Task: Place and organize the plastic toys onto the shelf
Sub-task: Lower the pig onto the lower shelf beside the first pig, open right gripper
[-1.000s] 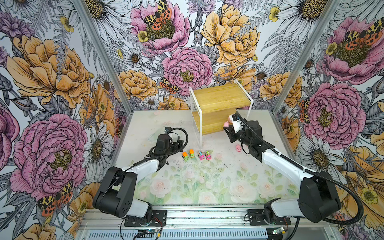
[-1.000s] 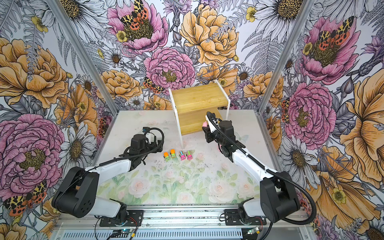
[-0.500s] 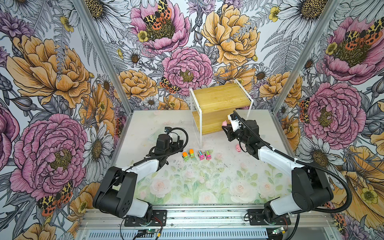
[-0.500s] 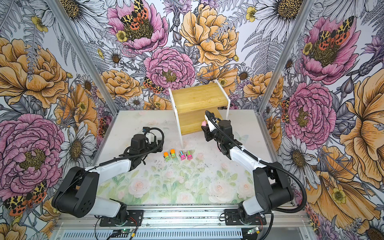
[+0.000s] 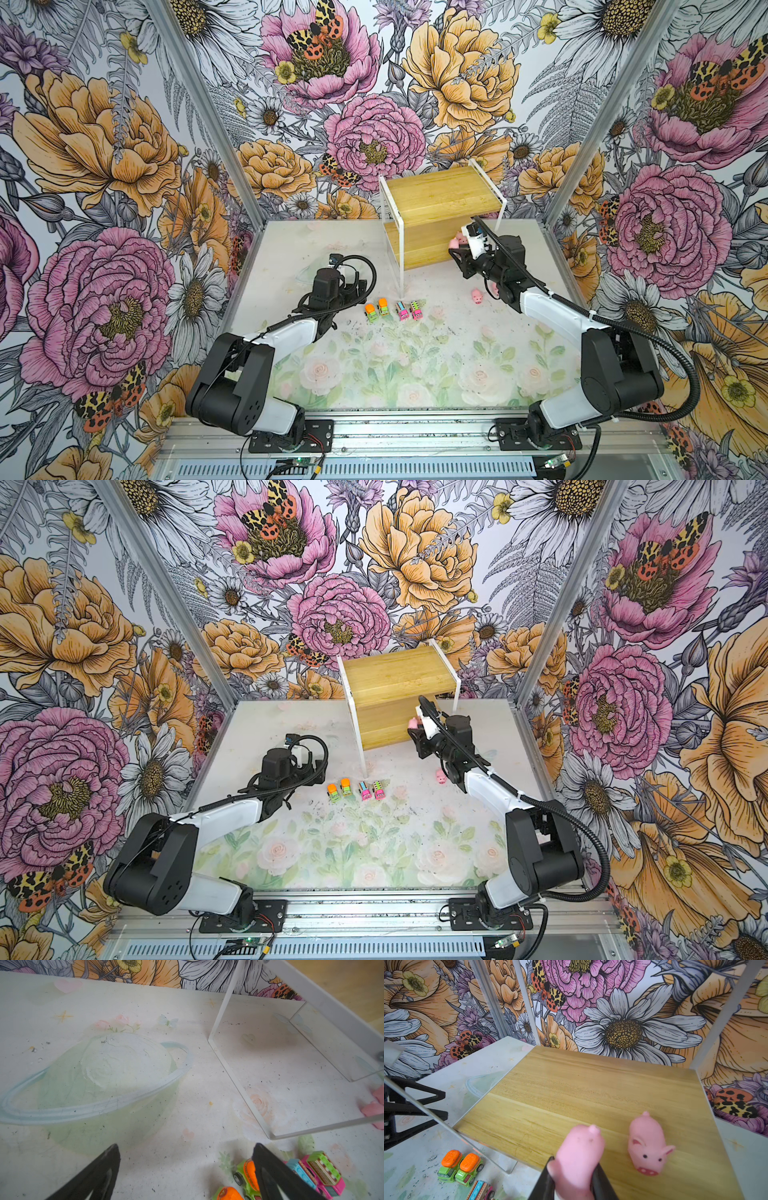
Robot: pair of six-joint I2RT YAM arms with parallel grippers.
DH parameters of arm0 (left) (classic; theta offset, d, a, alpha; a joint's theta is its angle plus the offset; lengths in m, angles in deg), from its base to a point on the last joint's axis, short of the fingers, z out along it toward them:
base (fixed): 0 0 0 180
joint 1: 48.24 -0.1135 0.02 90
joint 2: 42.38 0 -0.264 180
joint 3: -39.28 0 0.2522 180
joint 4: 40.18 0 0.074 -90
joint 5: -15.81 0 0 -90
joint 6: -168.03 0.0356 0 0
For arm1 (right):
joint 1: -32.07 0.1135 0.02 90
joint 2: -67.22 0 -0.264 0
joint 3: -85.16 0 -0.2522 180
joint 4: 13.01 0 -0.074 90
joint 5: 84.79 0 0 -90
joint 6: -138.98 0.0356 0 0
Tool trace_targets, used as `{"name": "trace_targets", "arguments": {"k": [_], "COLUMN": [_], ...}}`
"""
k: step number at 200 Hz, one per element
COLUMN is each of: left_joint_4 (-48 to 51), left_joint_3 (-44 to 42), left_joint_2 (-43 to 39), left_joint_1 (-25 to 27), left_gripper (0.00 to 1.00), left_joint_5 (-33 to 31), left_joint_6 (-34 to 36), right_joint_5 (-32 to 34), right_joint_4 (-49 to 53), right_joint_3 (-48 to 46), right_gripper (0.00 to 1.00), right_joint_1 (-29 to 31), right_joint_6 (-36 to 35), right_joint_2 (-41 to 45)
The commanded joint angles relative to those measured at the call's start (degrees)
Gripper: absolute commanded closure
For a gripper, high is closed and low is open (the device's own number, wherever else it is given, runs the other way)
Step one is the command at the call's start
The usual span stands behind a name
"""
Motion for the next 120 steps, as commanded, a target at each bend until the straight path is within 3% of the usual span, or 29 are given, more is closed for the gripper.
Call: {"name": "trace_targets", "arguments": {"k": [1, 120], "left_joint_4": [0.24, 0.32], "left_joint_3": [0.91, 1.0], "left_joint_2": [0.62, 0.8], "left_joint_1": [-0.53, -0.53], "left_gripper": [0.01, 0.01], "left_joint_5": [0.9, 0.81], "left_joint_6": [0.47, 0.45], "right_joint_5": [-2.27, -2.3], "right_joint_4": [-0.44, 1.17], "right_joint_3": [2.0, 5.51], "right_gripper": [0.72, 0.7], "right_joint_1": [-0.07, -0.05], "right_joint_6": [-0.74, -3.9], "right_joint_2": [-1.39, -5.35]}}
